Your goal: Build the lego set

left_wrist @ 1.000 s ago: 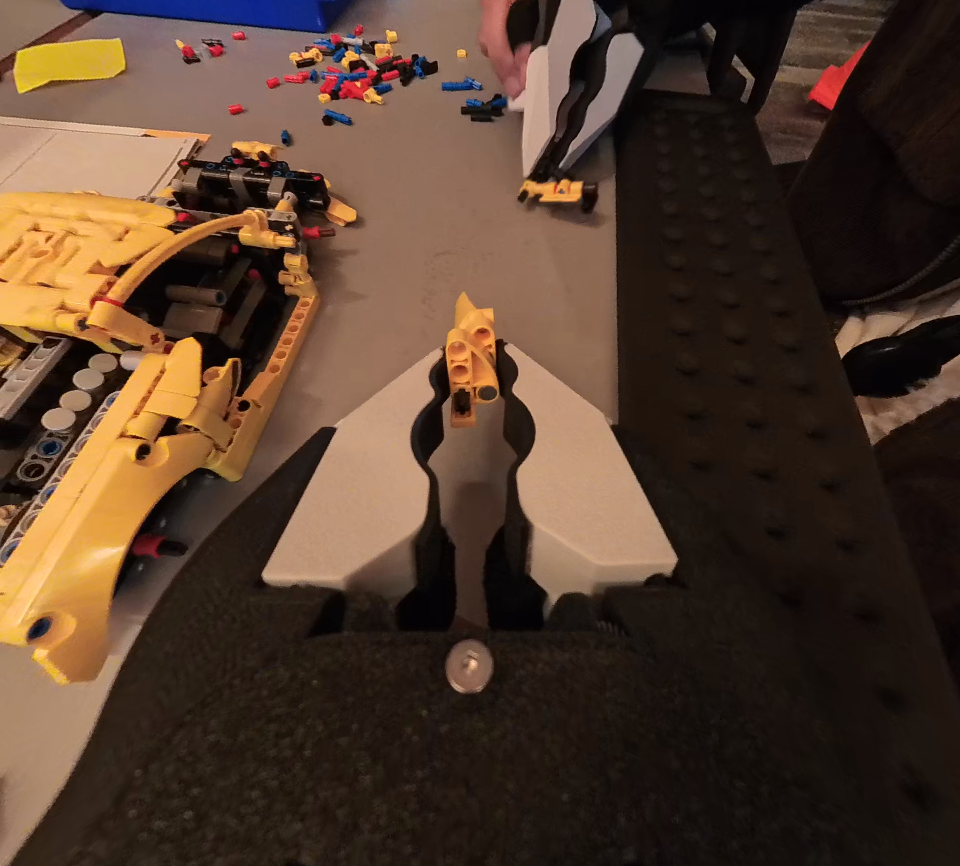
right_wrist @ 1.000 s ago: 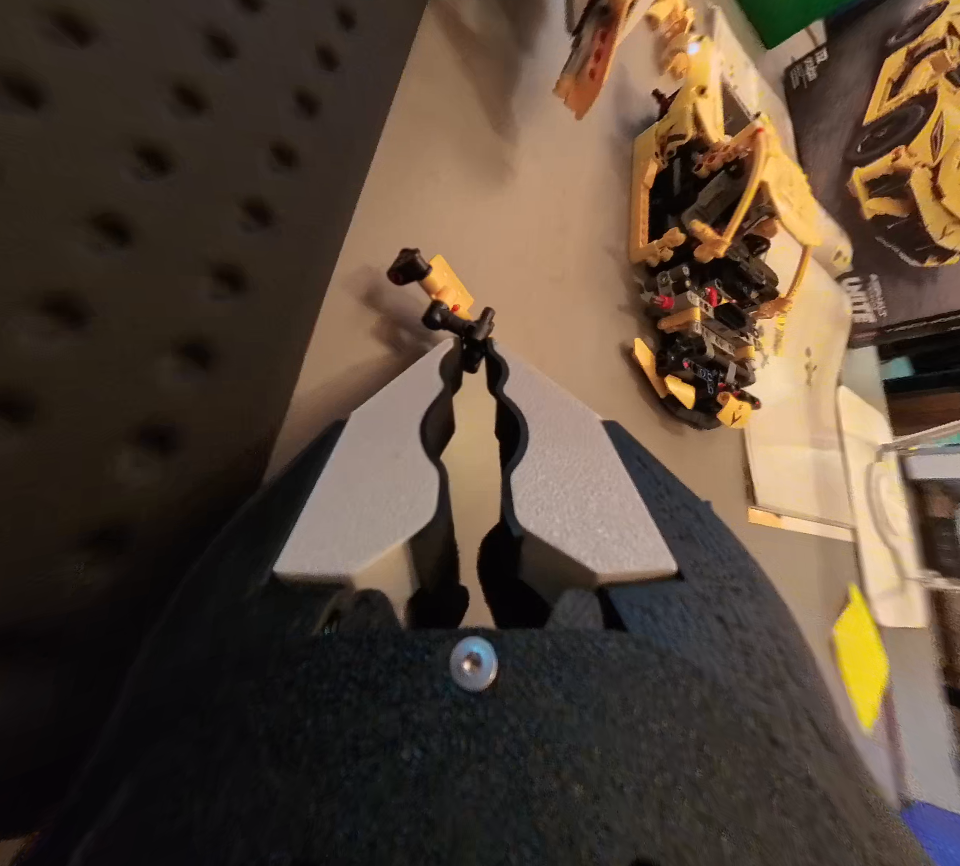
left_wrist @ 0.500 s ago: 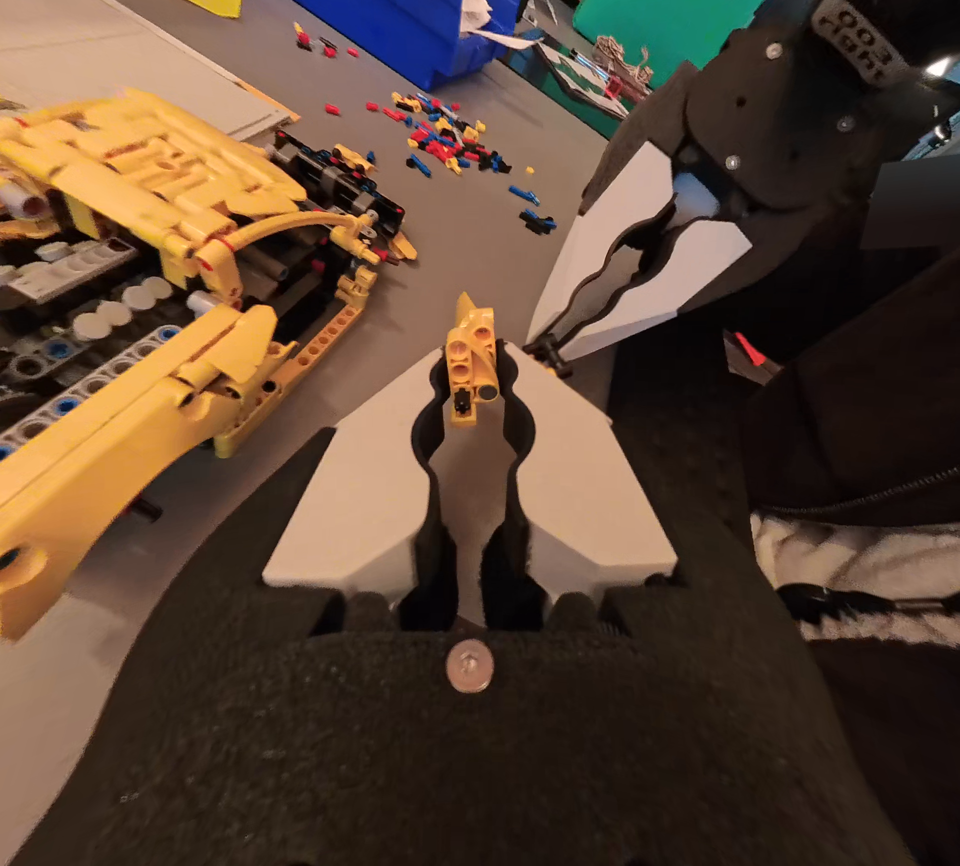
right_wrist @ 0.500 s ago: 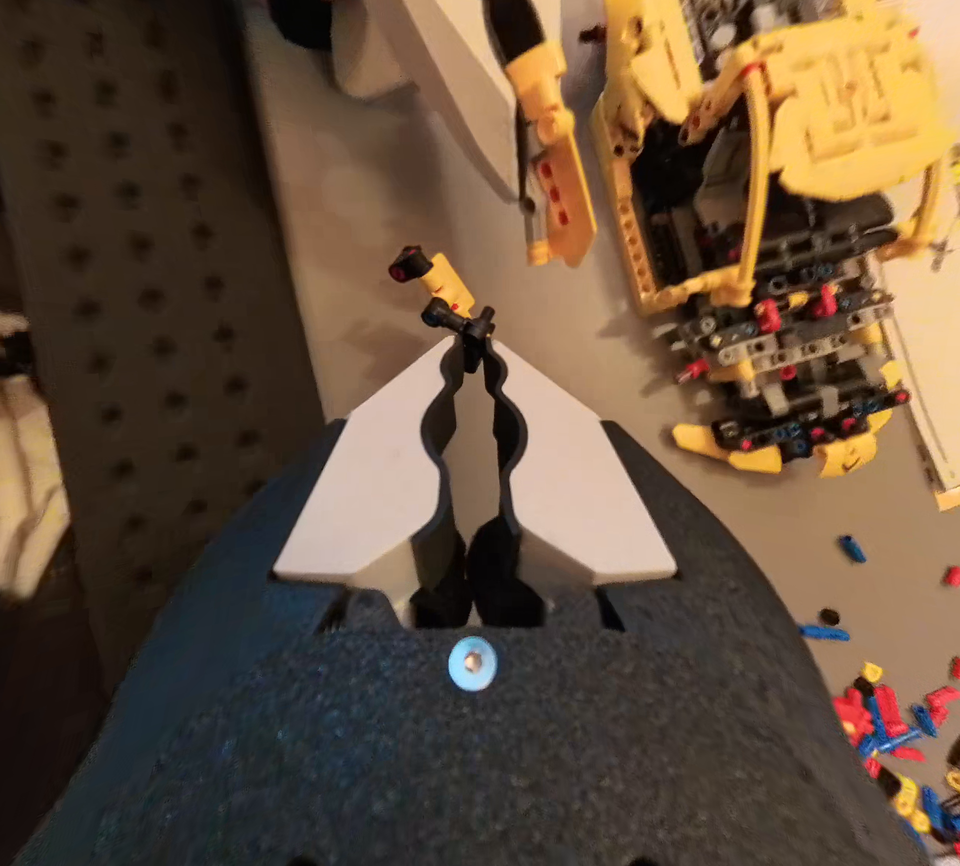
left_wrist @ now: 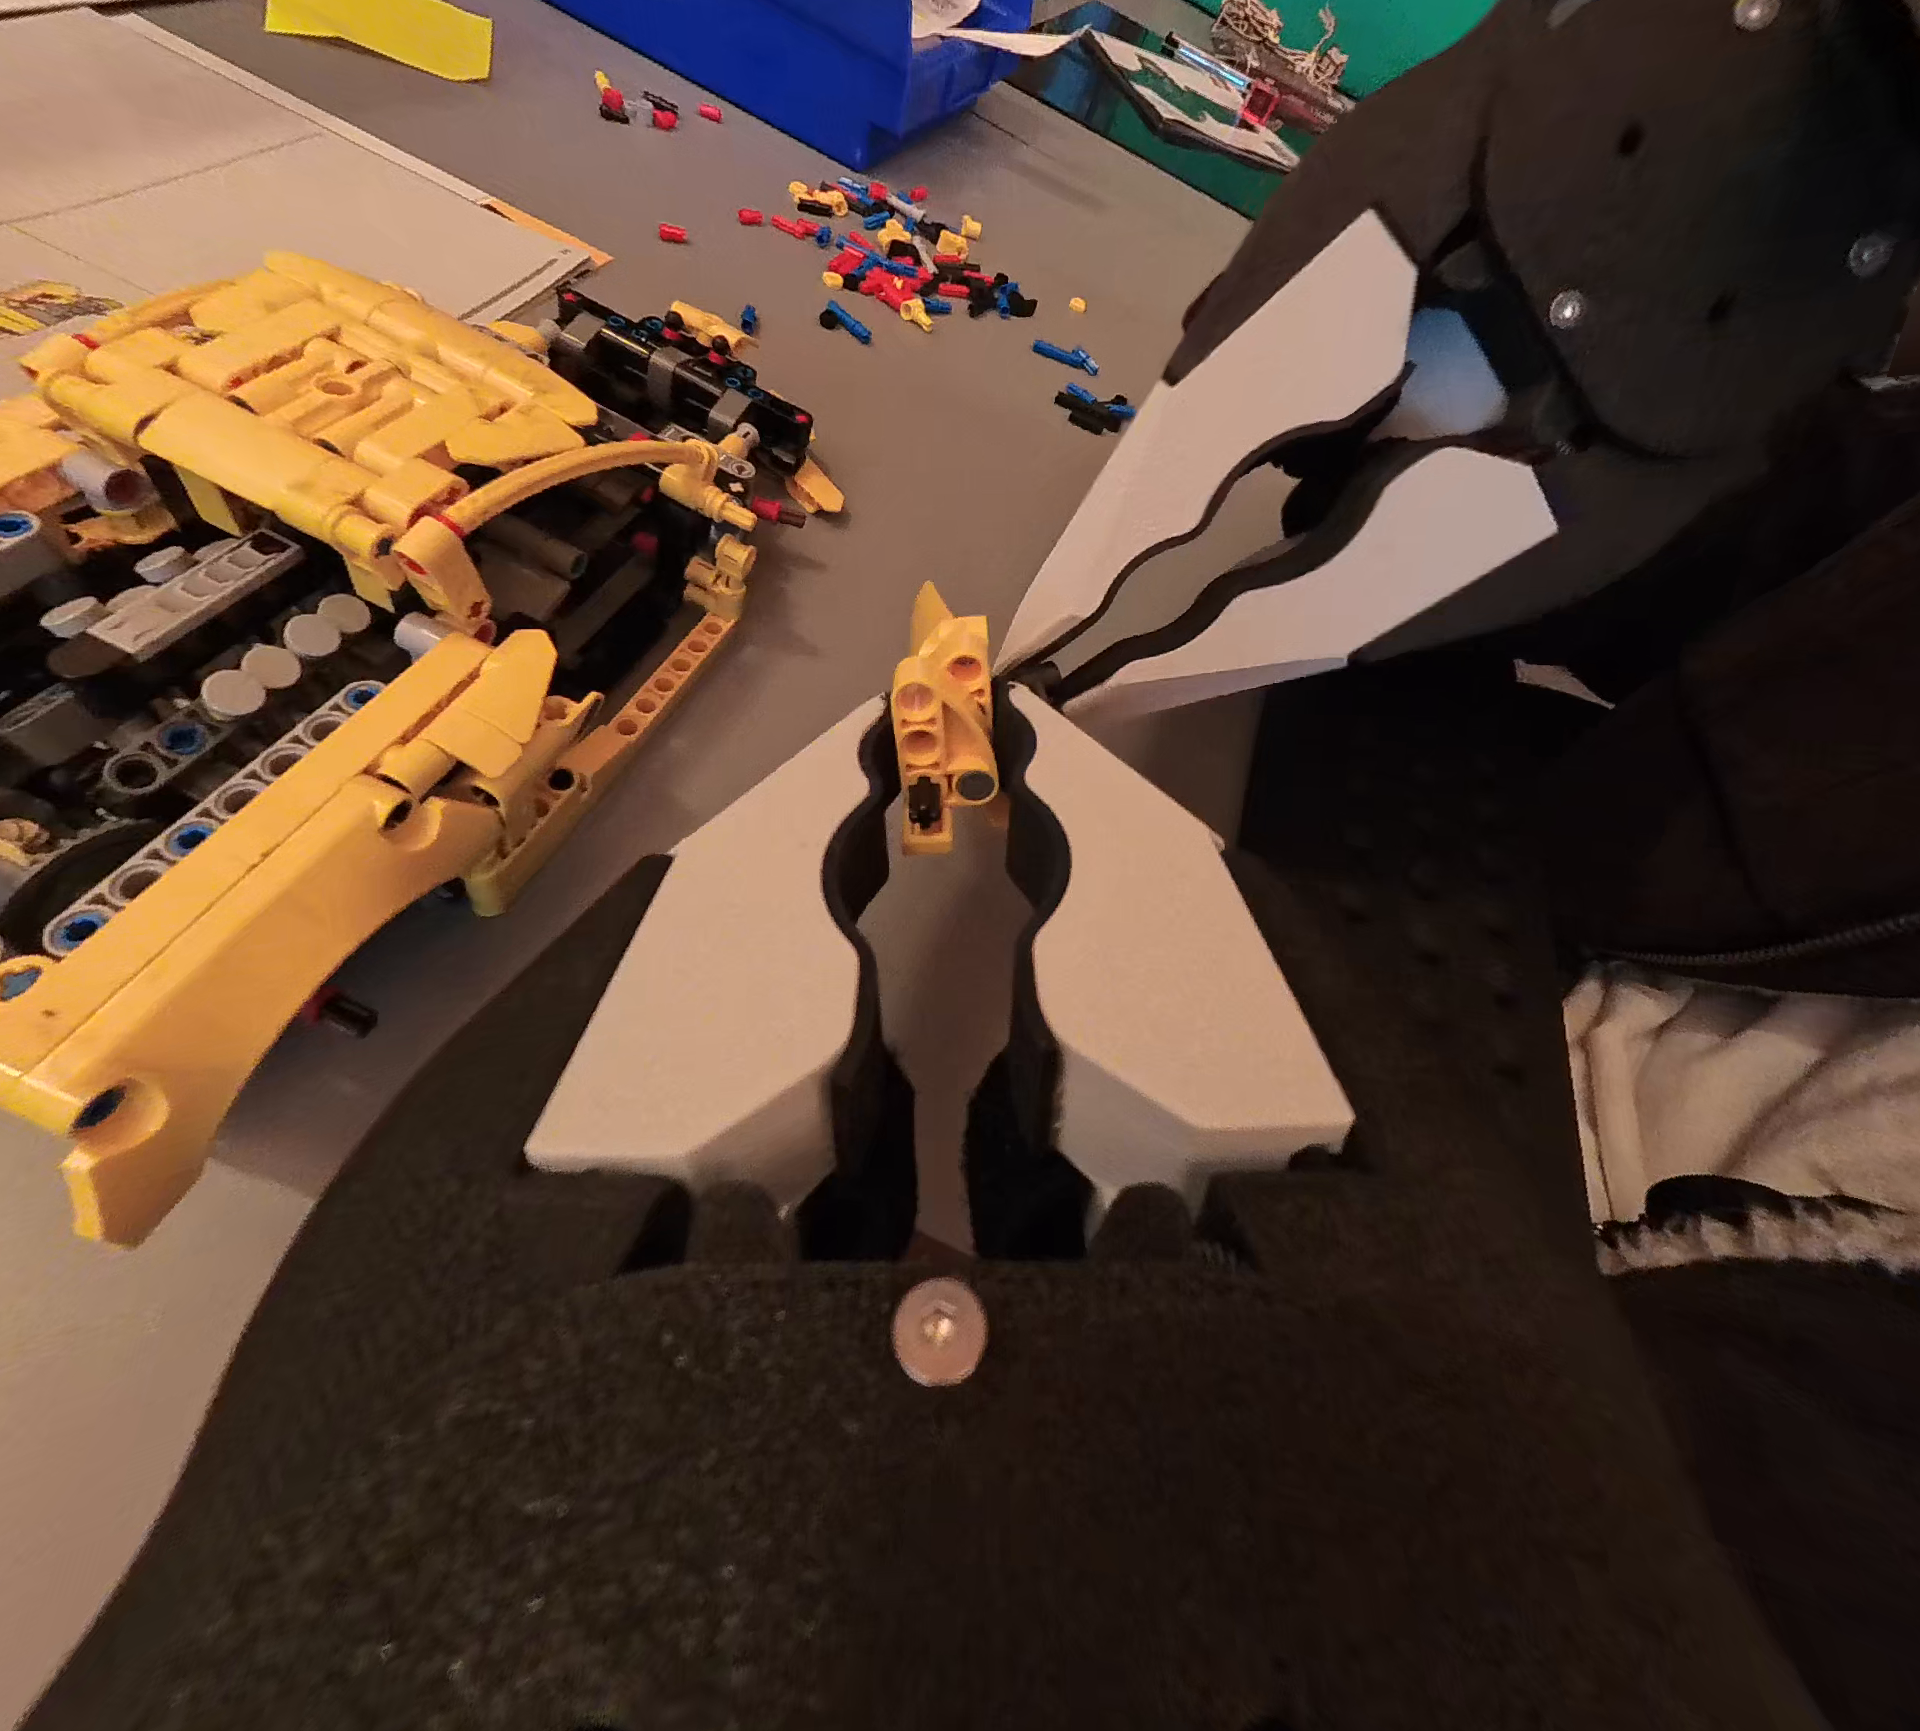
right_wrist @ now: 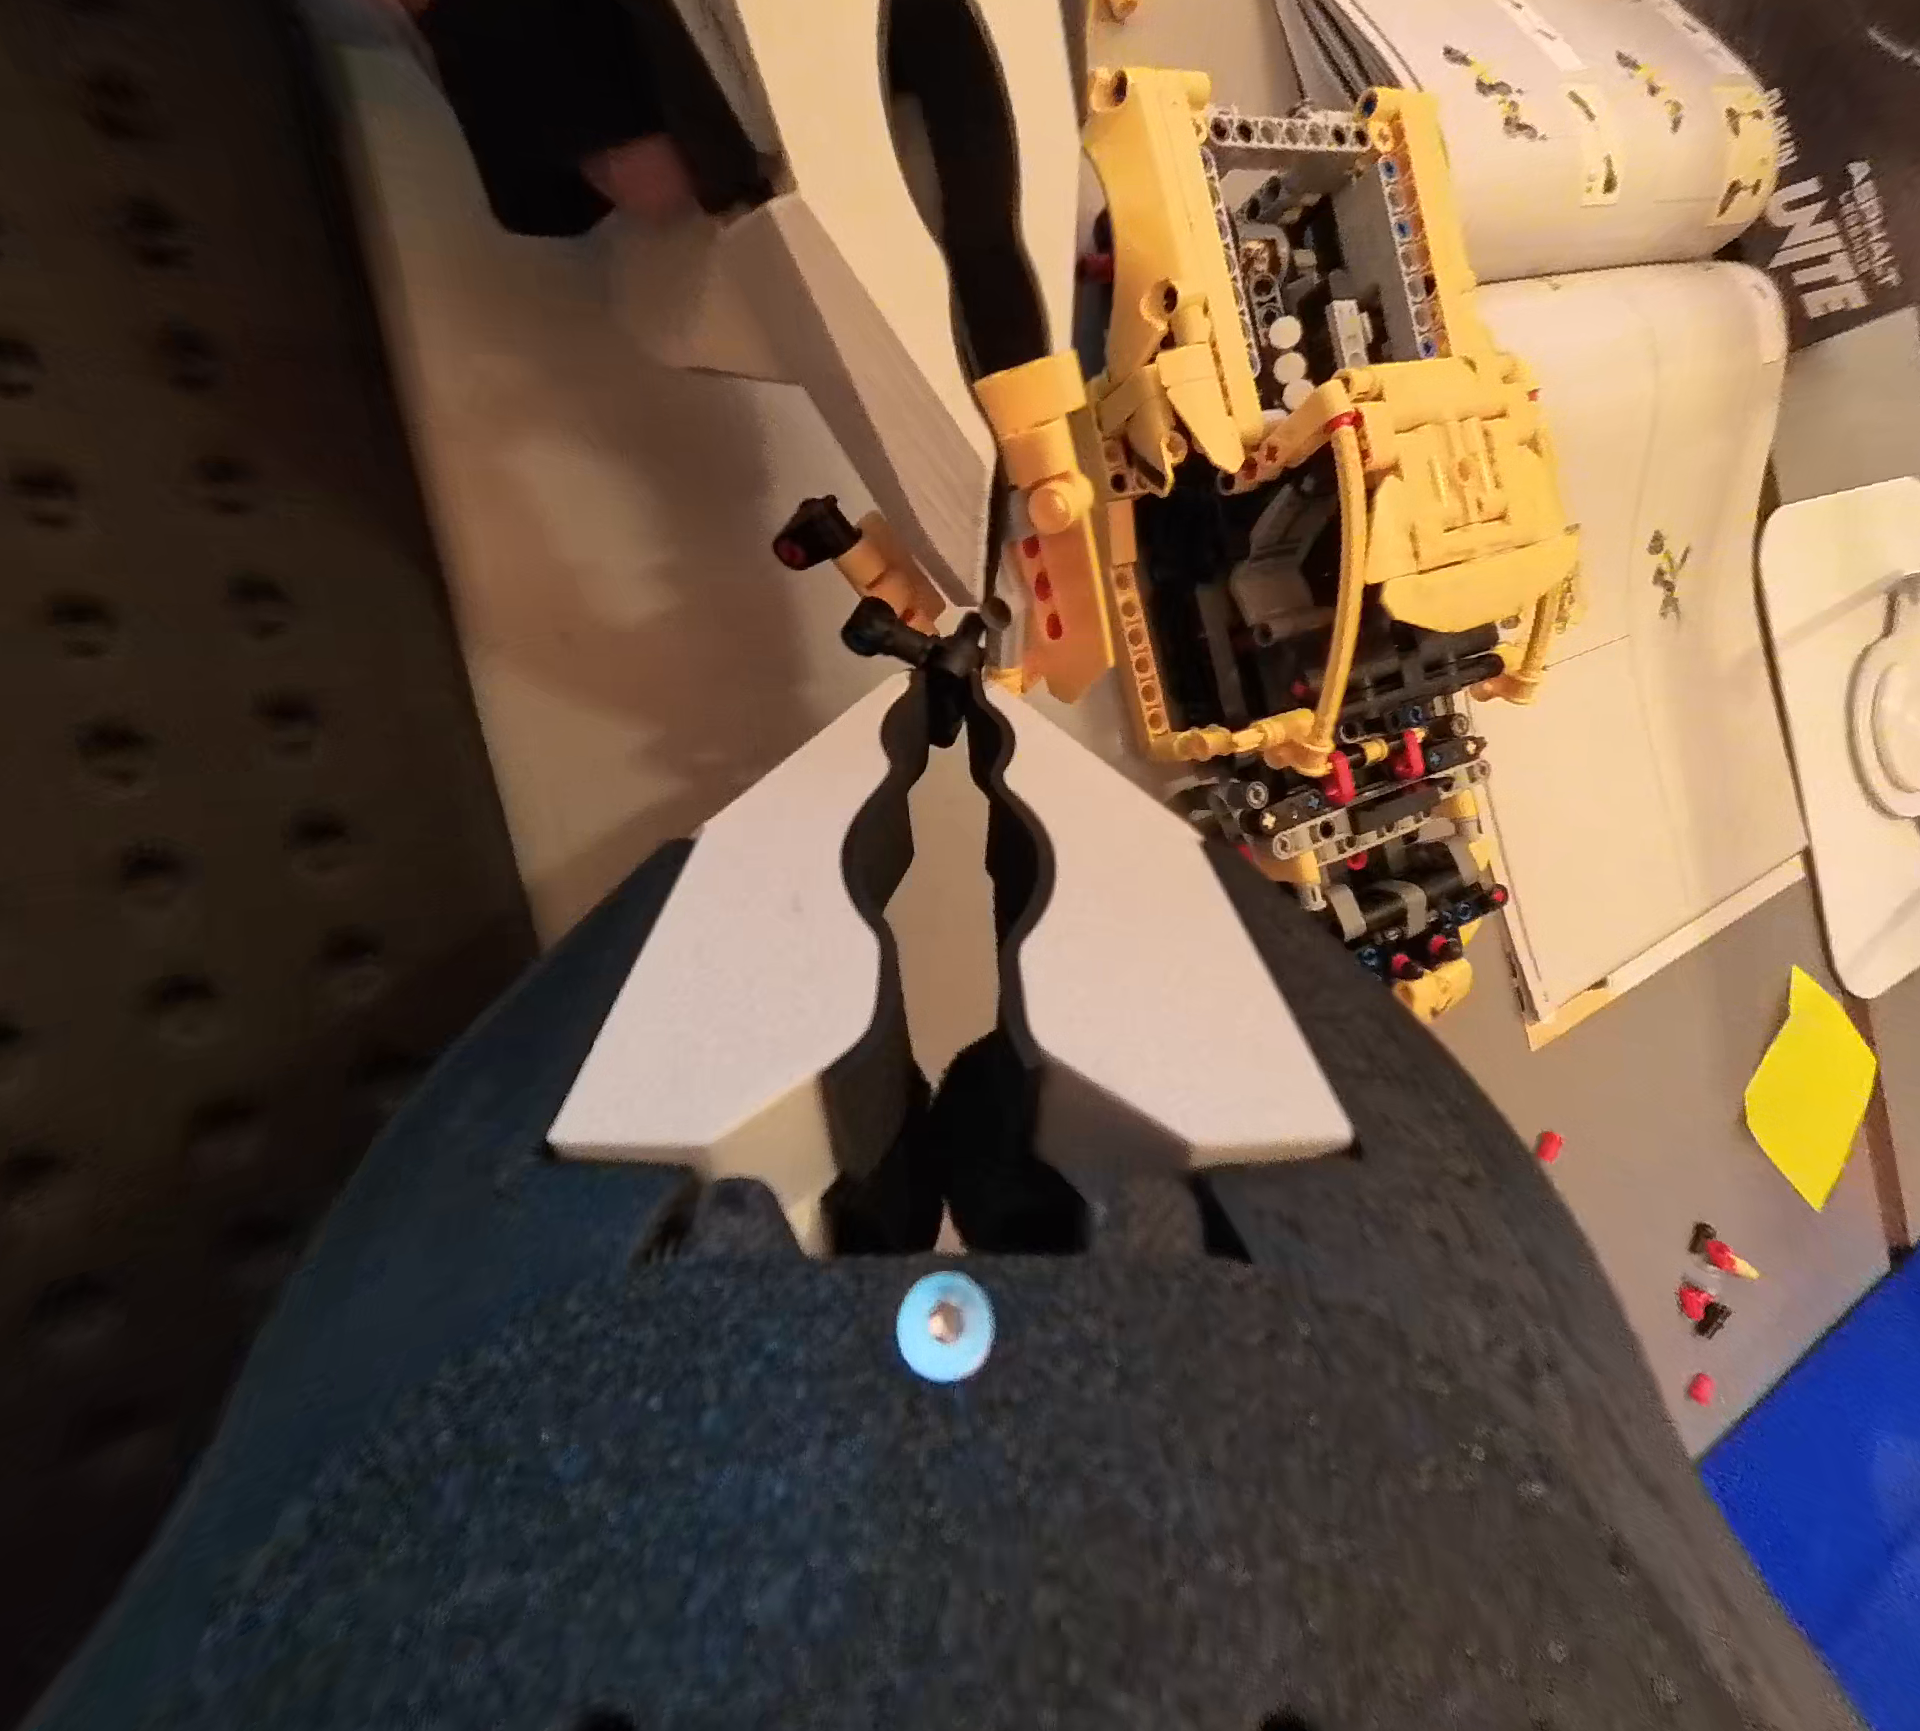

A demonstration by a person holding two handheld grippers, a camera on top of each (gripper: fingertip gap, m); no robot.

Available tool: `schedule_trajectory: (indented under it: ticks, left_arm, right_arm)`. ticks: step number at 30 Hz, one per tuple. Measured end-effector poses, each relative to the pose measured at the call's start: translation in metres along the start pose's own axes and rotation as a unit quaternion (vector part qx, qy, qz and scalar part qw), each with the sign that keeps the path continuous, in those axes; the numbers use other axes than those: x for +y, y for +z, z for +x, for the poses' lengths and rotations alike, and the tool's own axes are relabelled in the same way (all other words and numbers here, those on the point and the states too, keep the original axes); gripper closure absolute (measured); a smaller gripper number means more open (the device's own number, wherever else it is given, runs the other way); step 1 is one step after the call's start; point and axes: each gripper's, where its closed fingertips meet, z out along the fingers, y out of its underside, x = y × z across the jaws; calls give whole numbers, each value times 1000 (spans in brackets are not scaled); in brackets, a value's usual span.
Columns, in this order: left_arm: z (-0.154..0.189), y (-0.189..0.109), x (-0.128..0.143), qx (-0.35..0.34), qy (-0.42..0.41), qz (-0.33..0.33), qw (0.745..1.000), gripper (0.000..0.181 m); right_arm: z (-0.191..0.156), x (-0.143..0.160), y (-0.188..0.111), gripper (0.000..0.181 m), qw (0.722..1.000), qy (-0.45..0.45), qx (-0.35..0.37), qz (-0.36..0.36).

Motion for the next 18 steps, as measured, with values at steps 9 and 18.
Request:
schedule_trajectory:
  ticks: [9, 18]
  left_arm:
    - [-5, 1, 3, -10, -11, -5, 1000, 166]
    - [-6, 0, 5, -10, -7, -11, 1000, 165]
  right_arm:
    - [2, -1, 2, 175, 1000, 1, 30, 3]
    - [2, -1, 7, 175, 999, 10, 46, 7]
